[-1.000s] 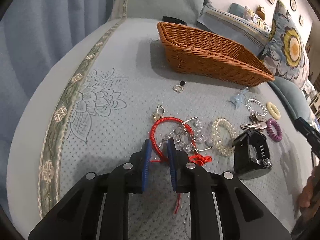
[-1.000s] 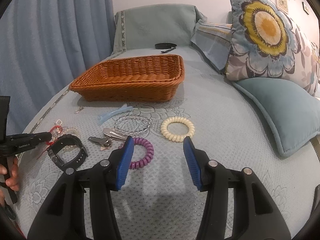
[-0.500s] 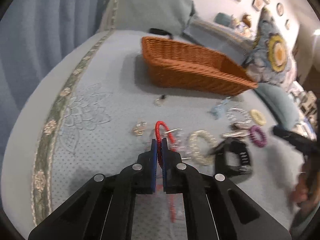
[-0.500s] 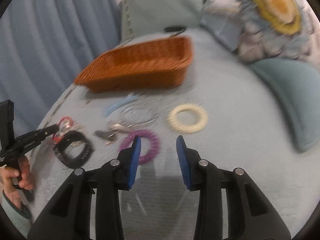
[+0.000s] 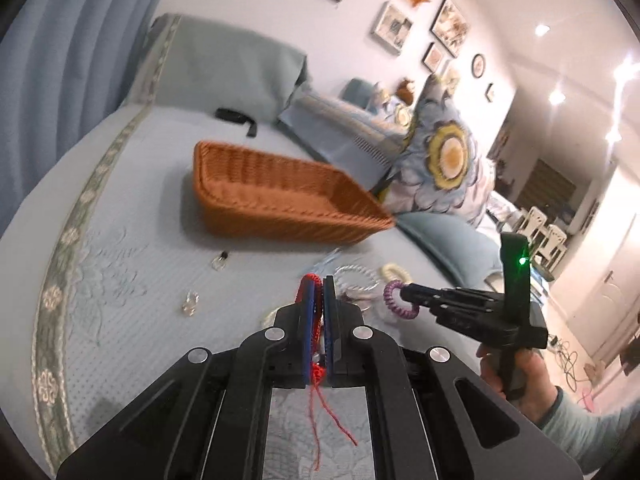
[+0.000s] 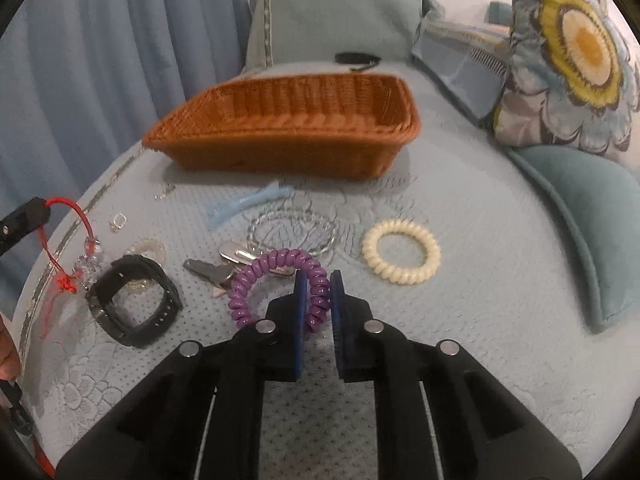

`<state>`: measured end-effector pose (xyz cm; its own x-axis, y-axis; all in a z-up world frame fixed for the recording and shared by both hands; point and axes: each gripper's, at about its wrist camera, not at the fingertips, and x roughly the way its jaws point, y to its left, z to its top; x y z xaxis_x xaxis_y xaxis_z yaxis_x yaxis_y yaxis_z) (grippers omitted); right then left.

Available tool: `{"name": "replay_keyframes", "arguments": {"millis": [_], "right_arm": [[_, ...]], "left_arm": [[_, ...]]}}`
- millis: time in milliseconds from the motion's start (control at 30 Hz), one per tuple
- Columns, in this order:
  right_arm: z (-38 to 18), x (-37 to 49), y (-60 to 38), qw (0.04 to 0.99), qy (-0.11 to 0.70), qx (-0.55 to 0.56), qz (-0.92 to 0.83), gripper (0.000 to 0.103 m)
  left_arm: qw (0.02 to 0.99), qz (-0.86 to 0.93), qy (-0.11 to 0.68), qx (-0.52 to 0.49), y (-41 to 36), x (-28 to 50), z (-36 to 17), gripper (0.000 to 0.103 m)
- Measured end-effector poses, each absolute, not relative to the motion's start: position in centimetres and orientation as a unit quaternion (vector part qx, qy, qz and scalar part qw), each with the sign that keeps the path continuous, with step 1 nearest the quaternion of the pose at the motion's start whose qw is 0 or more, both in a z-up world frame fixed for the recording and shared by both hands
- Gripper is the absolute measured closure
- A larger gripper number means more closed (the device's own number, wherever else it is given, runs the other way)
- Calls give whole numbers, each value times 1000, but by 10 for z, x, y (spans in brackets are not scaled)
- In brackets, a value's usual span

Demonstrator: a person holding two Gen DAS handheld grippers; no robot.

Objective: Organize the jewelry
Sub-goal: 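Carry both held items over the wicker basket and open both grippers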

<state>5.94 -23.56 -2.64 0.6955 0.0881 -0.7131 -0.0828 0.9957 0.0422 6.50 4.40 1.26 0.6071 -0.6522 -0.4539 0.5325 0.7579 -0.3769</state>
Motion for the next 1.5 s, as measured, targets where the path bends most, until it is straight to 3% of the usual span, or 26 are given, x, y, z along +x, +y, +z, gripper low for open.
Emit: {"name": "replay_keyframes", "arguments": {"millis": [267,633,867,1233,1500], "right_arm": [[-30,61,-235,916,398,1,44,93],[-13,50,-234,931,360,9,57,94],[-16,53,-237,929,365,14,54,94],[-7,48,-242,937,344,25,53,94],[-8,48,-241,938,342,25,53,93]], "left_arm": [[887,-240,384,-92,55,97,-24,101],[880,-350,284,-151,65,68,16,101],[879,-285,359,-128,60,90,-17,101],[885,-349,281,-130,58,62,19,101],[884,-352,280,-126,54,60,19,101]]}}
